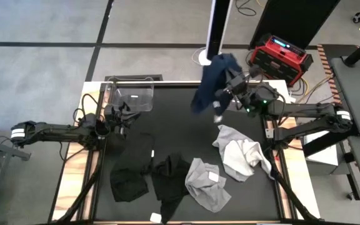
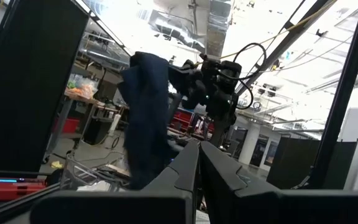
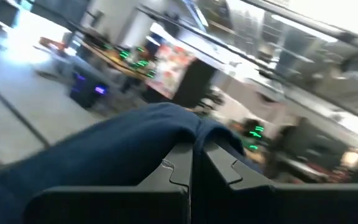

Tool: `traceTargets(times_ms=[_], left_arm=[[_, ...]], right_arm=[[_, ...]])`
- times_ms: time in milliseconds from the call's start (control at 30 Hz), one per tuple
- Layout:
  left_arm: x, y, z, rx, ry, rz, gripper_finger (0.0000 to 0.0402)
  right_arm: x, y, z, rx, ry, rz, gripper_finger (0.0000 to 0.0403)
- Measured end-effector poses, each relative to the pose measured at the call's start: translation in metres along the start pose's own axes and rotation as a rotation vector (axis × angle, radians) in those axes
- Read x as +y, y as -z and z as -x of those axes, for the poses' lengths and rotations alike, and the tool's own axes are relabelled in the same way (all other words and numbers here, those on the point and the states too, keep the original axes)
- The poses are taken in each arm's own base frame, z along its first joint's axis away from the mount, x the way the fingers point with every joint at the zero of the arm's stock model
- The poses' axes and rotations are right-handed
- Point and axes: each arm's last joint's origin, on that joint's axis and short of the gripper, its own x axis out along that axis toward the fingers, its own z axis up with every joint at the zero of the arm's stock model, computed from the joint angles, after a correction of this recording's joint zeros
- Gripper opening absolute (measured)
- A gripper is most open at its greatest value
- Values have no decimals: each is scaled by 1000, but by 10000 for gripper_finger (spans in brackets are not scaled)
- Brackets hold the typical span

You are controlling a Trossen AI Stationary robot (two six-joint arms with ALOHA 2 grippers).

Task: Sort towels by color in basket
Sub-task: Put the blue towel into the right transparent bin

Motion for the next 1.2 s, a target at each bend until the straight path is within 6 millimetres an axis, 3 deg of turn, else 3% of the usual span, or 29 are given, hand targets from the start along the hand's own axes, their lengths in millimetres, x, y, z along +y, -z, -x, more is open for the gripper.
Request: traceTargets(times_ms=[267, 867, 1200], left_arm=[[0, 0, 0, 0, 0, 0, 0], [0, 0, 0, 0, -1, 0, 0], [0, 0, 0, -1, -2, -49, 0]], right_arm=[[-5, 3, -10, 116, 202, 109, 9], [-34, 36, -47, 392, 475, 258, 9], [0, 63, -65, 429, 364, 370, 8]])
